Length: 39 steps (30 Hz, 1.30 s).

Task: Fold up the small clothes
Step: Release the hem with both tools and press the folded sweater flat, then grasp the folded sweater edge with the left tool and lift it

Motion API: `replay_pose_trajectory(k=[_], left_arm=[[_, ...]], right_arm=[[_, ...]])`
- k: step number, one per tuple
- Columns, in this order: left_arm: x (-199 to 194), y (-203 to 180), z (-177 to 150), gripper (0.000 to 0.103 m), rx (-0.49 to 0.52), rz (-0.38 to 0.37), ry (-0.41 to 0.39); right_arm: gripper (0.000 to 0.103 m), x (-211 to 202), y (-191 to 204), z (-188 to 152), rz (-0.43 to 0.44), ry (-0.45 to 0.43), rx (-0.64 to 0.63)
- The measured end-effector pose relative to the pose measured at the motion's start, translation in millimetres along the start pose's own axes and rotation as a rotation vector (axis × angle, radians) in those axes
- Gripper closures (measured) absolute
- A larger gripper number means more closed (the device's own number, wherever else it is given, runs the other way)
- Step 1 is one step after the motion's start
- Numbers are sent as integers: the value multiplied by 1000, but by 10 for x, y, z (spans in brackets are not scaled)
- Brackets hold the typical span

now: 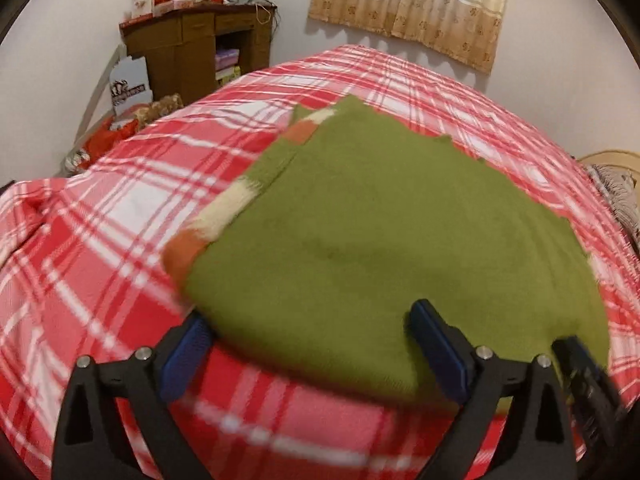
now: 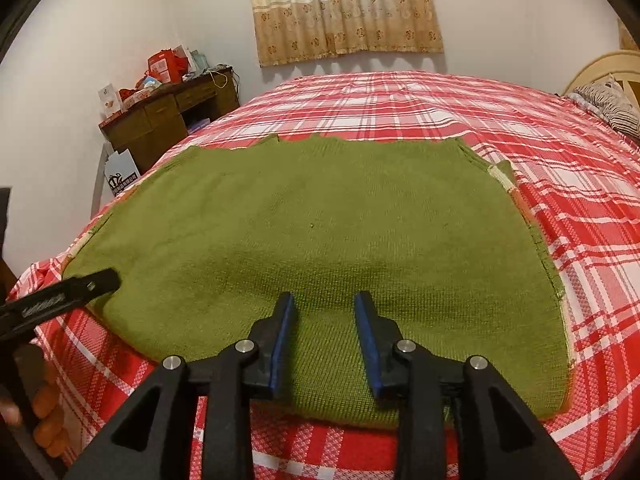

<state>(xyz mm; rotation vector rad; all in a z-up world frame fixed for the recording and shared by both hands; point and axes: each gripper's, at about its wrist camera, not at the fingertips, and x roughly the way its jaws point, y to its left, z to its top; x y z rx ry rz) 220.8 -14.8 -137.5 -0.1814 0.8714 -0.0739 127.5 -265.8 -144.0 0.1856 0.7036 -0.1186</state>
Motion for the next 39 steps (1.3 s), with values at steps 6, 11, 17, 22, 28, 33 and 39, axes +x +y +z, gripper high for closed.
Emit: replay_pose_trajectory(k=[6, 11, 17, 22, 28, 33, 39], left_arm=[[122, 9, 217, 23, -105, -72, -23], [98, -15, 174, 45, -48, -24, -45], [63, 36, 150, 45, -39, -12, -42], [86, 49, 171, 40, -52, -2, -50], [-14, -105, 219, 77, 16, -2, -123], [-279, -445, 149, 80, 208, 8, -264], [-437, -826, -81, 82, 458, -74, -336]], right_arm=[[69, 2, 8, 1, -6, -2, -6], [69, 10, 129, 72, -71, 16, -55], [69, -127, 478, 128, 97, -6, -59], [69, 93, 561, -47, 131, 41, -91], [69, 76, 443, -73, 194, 31, -30], [69, 85, 401, -92, 229, 26, 4], [68, 75, 373, -94, 250, 24, 24]])
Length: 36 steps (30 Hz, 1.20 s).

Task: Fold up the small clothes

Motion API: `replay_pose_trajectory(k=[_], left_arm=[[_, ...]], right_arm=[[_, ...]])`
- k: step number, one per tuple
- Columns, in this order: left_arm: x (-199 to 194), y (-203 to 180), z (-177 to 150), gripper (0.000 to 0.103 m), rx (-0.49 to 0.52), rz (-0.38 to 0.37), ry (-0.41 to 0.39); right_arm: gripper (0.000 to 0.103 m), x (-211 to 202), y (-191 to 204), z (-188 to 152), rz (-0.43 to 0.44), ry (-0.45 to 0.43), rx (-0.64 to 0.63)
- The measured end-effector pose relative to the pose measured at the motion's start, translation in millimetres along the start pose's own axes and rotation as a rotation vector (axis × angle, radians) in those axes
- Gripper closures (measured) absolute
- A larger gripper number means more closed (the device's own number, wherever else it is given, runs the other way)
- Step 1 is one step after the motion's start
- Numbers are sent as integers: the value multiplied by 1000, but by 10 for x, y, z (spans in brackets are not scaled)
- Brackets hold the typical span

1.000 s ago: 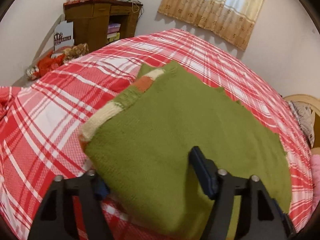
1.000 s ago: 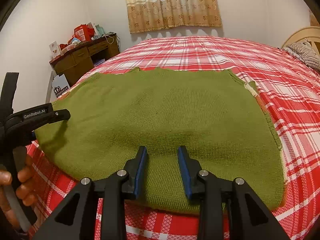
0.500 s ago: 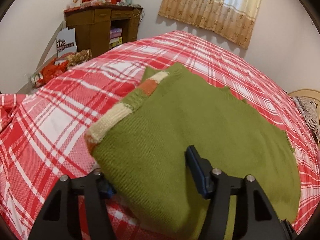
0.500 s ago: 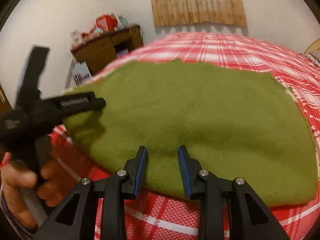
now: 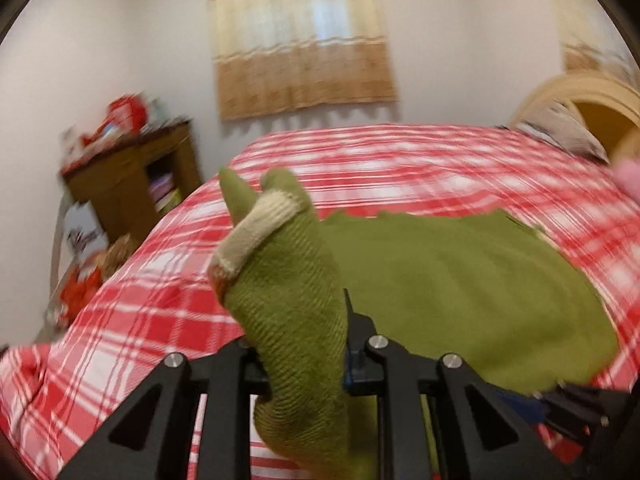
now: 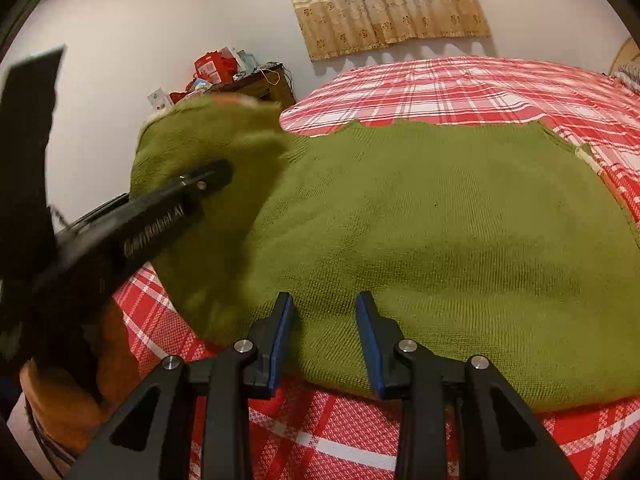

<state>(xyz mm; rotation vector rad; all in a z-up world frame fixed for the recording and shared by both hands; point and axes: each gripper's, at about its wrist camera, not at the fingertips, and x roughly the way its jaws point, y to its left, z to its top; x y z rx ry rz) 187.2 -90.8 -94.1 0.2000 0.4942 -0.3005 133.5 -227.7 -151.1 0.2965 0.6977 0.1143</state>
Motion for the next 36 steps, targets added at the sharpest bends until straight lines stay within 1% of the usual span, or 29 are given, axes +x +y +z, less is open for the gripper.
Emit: replay_pose_trajectory(k=[2, 3, 5, 6, 8, 11, 12, 14, 15, 17, 19, 20, 22, 23, 24, 26, 27, 29, 30, 32, 34, 35, 36], left_arm=[[6, -113, -43, 82, 66, -24, 2], [21, -123, -57, 83, 65, -48, 13], [58, -86, -52, 83, 29, -109, 48], [79, -70, -53, 83, 19, -126, 64], [126, -25, -60, 83, 8, -139, 93], [100, -39, -85, 83, 18, -142, 99], [96, -41, -91, 83, 20, -143, 102], [107, -31, -97, 83, 12, -147, 114], [127, -11, -115, 83, 9, -149, 117], [132, -41, -115, 83, 10, -147, 114], [141, -89, -117, 83, 16, -138, 111], [136, -114, -119, 83, 22, -130, 108], [125, -123, -122, 83, 32, -119, 102], [123, -125, -123, 83, 35, -117, 100], [118, -128, -125, 83, 34, -117, 98], [118, -129, -126, 83, 26, -124, 99], [115, -132, -128, 83, 22, -129, 100], [110, -136, -130, 83, 16, -138, 101], [109, -139, -128, 83, 14, -141, 102], [104, -137, -126, 83, 12, -146, 105], [101, -135, -123, 83, 7, -153, 107], [98, -136, -126, 83, 5, -157, 108], [96, -137, -127, 83, 4, -160, 109]], right_arm=[[68, 2, -29, 8, 8, 0, 6], [68, 8, -28, -3, 10, 4, 3], [68, 2, -23, -5, 11, 7, 5], [68, 6, -19, 0, 9, 13, 4], [68, -5, -12, 16, 11, 34, -6], [67, -84, -21, 28, 35, 81, -57], [67, -129, -39, 31, 29, 95, -69], [67, -227, -89, 56, 27, 94, -77], [67, -319, -162, 105, 64, 73, -52], [62, -444, -317, 244, 106, 33, 16], [39, -482, -466, 435, 126, -6, 90], [36, -452, -548, 568, 138, -20, 135], [36, -337, -613, 754, 166, -28, 188], [36, -236, -624, 841, 197, -18, 209], [36, -111, -651, 924, 227, 0, 237], [36, 164, -685, 1047, 255, 43, 300], [36, 361, -698, 1113, 252, 85, 324], [36, 568, -699, 1179, 232, 137, 337], [36, 704, -664, 1223, 238, 166, 335], [36, 825, -563, 1301, 250, 181, 304], [36, 887, -352, 1397, 246, 184, 202], [36, 921, -268, 1441, 230, 186, 152], [36, 952, -129, 1482, 190, 184, 69]])
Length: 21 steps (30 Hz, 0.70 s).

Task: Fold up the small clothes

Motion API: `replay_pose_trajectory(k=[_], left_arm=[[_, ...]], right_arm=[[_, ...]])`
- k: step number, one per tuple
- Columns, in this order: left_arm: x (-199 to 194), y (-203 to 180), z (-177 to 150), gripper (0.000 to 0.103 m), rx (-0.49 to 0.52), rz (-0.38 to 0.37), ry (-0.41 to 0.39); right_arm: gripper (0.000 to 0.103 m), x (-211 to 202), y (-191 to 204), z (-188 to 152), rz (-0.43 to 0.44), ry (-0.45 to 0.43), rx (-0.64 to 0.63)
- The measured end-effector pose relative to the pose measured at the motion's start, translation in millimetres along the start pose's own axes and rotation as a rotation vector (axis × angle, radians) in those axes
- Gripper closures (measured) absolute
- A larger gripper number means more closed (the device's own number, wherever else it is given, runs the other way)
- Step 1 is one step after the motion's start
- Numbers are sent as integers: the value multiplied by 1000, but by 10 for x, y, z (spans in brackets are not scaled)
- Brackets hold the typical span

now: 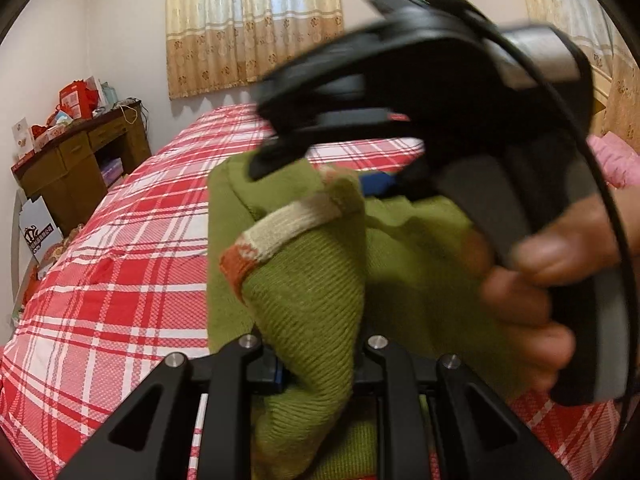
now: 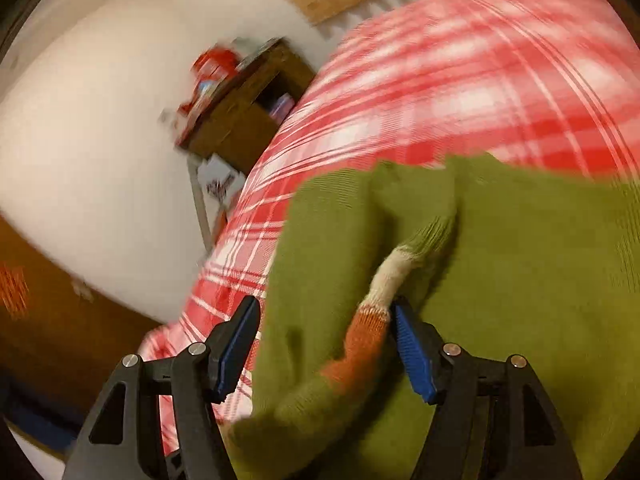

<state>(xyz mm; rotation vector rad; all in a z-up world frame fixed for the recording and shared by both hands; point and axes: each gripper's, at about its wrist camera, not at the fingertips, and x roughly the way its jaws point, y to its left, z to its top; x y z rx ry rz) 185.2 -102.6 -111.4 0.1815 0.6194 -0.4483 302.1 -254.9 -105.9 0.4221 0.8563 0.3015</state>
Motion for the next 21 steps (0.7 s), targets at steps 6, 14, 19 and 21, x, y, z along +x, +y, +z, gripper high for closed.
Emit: replay_pose_trajectory(k=[6, 14, 19, 21], left_arm=[[-6, 9, 2, 82, -14, -13, 7], [-76, -55, 28, 82, 2, 11, -14], [-250, -339, 141, 82, 57, -7, -73], [-269, -469, 179, 82, 68, -36, -77]], right_arm=[[74, 311, 177, 23, -156, 49, -217], [90, -46, 116, 42, -182, -55, -250], [90, -422, 35, 88, -199, -103, -268], [90, -609, -84, 88, -214, -117, -255]])
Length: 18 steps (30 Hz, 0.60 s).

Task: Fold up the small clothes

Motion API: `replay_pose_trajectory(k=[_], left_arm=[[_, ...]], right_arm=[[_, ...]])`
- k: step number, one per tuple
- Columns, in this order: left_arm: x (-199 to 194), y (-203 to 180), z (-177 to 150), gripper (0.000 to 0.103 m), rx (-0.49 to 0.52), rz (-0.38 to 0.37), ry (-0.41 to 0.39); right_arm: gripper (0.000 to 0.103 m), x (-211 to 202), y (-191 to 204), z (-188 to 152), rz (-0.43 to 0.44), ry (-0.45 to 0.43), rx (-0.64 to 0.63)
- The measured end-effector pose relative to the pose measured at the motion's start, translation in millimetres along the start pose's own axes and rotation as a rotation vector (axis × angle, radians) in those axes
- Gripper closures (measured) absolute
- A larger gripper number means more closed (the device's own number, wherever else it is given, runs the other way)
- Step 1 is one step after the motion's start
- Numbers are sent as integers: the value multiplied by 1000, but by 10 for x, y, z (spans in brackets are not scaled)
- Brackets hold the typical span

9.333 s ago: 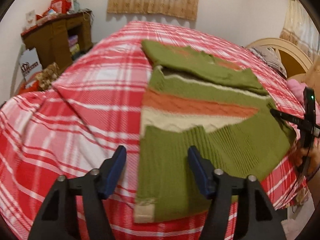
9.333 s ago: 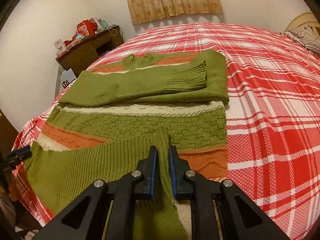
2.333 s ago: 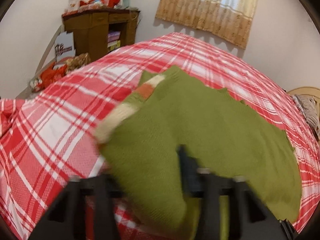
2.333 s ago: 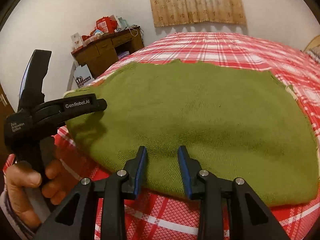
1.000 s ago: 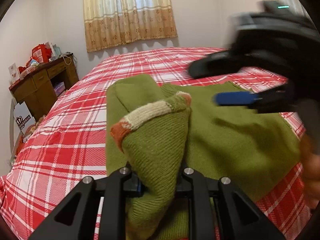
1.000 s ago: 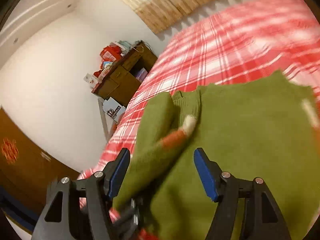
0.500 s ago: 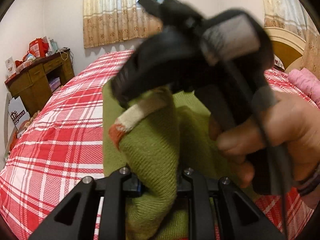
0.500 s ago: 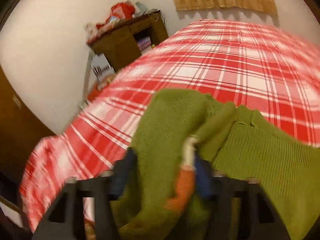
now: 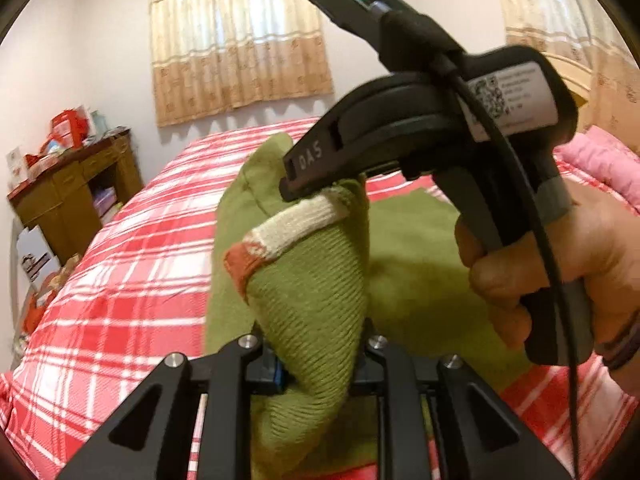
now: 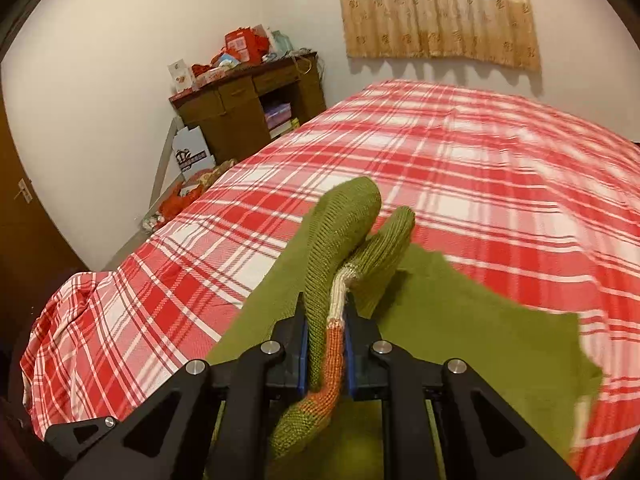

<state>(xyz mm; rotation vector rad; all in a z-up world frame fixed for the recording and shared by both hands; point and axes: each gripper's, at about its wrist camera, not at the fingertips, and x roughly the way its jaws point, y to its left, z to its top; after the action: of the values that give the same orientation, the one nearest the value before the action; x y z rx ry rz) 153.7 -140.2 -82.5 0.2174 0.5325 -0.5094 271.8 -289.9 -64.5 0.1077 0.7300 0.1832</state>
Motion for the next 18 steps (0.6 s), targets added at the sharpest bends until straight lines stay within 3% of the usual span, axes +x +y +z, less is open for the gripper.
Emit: replay_pose_trajectory(k=[10, 18], left_arm=[[172, -904, 177, 83, 135, -87, 27], [411, -1299, 78, 83, 232, -108, 99]], right_arm=[[90, -442, -889, -309, -106, 7, 103], [90, -463, -1445, -767, -160, 41, 211]])
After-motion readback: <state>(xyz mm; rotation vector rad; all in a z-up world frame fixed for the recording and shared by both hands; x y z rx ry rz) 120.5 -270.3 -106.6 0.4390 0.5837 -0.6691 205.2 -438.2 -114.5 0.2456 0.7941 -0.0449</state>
